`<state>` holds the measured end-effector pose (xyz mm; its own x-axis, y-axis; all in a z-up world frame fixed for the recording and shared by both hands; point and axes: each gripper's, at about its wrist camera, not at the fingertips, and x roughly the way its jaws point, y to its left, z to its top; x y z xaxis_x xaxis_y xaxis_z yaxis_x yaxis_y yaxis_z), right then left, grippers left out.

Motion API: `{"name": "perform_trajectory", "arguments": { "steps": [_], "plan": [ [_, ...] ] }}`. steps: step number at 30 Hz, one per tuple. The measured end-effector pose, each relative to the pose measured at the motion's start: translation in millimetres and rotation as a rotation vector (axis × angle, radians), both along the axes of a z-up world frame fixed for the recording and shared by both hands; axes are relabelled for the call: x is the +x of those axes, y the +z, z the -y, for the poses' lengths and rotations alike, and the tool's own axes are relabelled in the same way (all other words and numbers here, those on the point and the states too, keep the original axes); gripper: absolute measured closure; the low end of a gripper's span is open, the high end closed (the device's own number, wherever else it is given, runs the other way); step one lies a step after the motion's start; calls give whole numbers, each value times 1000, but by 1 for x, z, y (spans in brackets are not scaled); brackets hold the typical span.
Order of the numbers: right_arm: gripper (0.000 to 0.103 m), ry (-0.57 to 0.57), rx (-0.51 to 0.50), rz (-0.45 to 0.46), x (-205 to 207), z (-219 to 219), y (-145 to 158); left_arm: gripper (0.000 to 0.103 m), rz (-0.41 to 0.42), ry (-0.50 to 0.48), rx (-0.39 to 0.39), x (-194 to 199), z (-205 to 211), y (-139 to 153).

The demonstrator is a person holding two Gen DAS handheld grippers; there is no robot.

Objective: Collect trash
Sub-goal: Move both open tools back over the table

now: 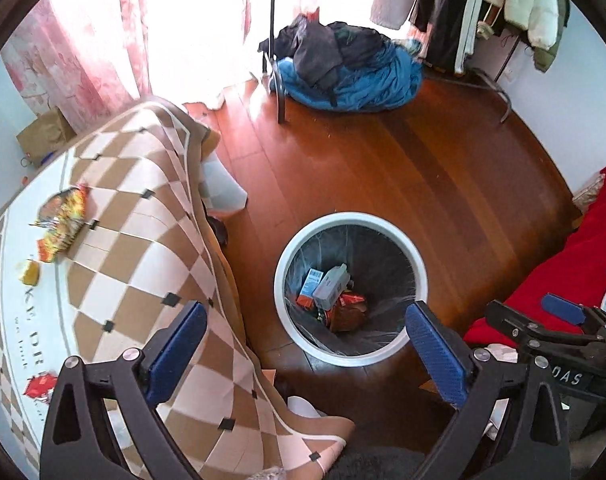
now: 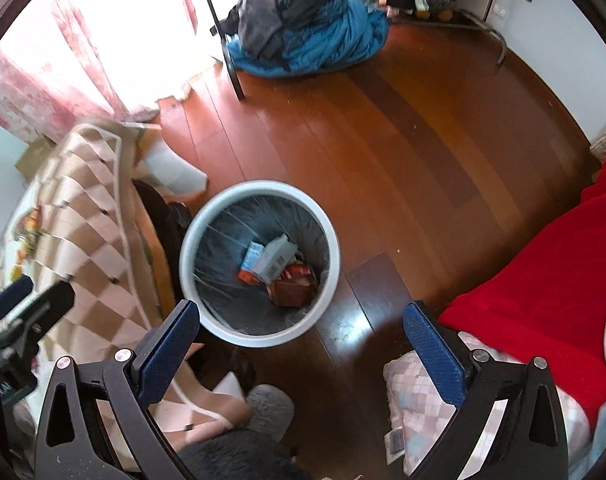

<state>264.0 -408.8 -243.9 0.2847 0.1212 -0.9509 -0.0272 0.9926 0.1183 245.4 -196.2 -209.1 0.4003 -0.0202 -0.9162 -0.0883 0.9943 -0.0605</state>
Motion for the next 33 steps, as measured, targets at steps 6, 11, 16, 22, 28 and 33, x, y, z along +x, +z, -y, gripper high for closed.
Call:
{"name": "perform_trajectory", "arguments": {
  "steps": [6, 11, 16, 22, 28, 33],
  "plan": [
    [0, -27, 51, 93, -22, -6, 66, 1, 73, 24, 37, -30, -14, 52],
    [0, -8, 104, 168, -47, -27, 125, 1, 112, 66, 17, -59, -43, 93],
    [0, 58, 148, 185, -75, -71, 158, 1, 127, 159, 45, -92, -85, 113],
    [0, 193, 192, 104, -110, -155, 136, 1, 112, 312, 84, -145, -161, 104],
    [0, 276, 218, -70, -134, -240, 53, 1, -13, 467, 189, -199, -234, 46],
    [9, 329, 206, -148, -150, -293, -2, 1, -137, 542, 221, -231, -271, -9]
  ]
}}
